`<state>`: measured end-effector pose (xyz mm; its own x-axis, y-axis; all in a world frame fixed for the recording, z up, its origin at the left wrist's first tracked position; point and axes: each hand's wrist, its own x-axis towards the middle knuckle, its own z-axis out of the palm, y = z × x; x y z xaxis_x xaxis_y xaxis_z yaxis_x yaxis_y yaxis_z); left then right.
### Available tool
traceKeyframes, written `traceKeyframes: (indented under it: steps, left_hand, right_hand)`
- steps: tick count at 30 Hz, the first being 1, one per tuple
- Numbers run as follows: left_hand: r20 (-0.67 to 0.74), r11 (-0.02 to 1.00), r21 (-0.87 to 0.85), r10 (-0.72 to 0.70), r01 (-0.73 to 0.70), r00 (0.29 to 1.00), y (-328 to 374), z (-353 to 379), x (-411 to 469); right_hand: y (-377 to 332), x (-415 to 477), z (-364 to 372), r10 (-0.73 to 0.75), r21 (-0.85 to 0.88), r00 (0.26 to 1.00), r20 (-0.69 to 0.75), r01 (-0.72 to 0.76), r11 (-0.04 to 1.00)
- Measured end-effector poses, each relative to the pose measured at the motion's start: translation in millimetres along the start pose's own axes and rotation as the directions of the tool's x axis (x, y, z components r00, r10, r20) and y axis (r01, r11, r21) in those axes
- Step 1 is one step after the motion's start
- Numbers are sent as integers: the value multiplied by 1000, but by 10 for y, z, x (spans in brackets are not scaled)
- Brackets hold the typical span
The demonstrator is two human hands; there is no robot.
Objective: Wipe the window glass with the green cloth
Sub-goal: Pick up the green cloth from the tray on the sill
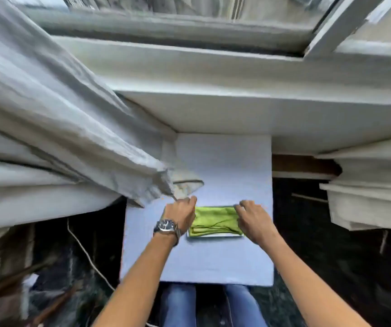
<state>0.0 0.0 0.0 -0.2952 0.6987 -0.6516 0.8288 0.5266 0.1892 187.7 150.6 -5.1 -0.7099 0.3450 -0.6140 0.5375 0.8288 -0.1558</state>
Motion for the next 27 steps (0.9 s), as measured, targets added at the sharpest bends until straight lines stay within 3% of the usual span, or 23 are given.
traceKeyframes:
  steps: [5,8,11,14,15,17,19,22,24,27]
  left_hand:
    - [102,999,6,41,-42,994,139,1077,490]
    - [11,996,68,50,-50,999,252,1459,686]
    - [7,971,219,94,-94,996,339,1557,739]
    - [-44,958,285,39,-25,998,397,1488,766]
    - [-2,963,267,18,-16,1000,397,1462,778]
    - [78,981,193,7,-22,997,363,1434,785]
    - [110,992,124,-1,-13,994,314,1266,716]
    - [164,987,-151,-21,46,986,207,834,511]
    - [209,907,-400,-50,132,977,147,413,280]
    - [139,733,-675,14,85,990,100,-390,-54]
  right_hand:
    - [215,467,916,-53,-60,999,12,54,997]
    - [129,718,1112,-49,-159,998,41,55,986]
    - [42,766,1244,13,-199,999,40,-5,980]
    - [34,741,1283,57,-236,991,118,-27,971]
    - [30,723,1247,66,-235,987,145,-31,971]
    - [15,698,1150,78,-139,978,196,-51,989]
    - [40,634,934,89,79,959,267,-114,990]
    - [143,447,412,68,504,945,320,-230,833]
    - [172,245,-88,96,660,960,263,-251,708]
    - [115,-12,-1065,167,771,985,52,-146,620]
